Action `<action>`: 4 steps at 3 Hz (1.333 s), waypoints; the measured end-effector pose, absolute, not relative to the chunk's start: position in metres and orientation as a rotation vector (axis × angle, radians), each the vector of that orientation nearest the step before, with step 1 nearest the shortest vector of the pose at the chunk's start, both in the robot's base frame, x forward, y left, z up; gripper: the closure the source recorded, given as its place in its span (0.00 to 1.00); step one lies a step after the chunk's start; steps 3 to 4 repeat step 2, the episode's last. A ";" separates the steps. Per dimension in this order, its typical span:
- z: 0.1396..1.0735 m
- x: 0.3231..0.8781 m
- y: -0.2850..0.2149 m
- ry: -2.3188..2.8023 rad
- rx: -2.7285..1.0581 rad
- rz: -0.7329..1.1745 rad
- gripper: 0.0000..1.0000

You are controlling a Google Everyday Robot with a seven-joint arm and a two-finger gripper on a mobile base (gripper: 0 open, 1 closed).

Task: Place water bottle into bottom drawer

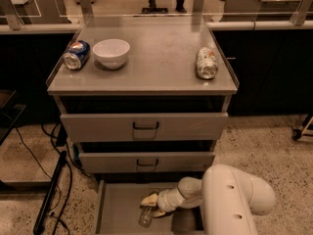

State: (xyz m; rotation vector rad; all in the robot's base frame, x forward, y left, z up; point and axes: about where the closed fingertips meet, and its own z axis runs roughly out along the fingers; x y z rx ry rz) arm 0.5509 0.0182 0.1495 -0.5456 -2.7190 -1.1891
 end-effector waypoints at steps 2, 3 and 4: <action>0.149 0.551 0.018 -2.719 -0.545 -1.189 0.00; 0.149 0.551 0.018 -2.719 -0.545 -1.189 0.00; 0.149 0.551 0.018 -2.719 -0.545 -1.189 0.00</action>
Offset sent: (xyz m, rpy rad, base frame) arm 0.0000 0.0000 0.0000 0.0000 0.0000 0.0000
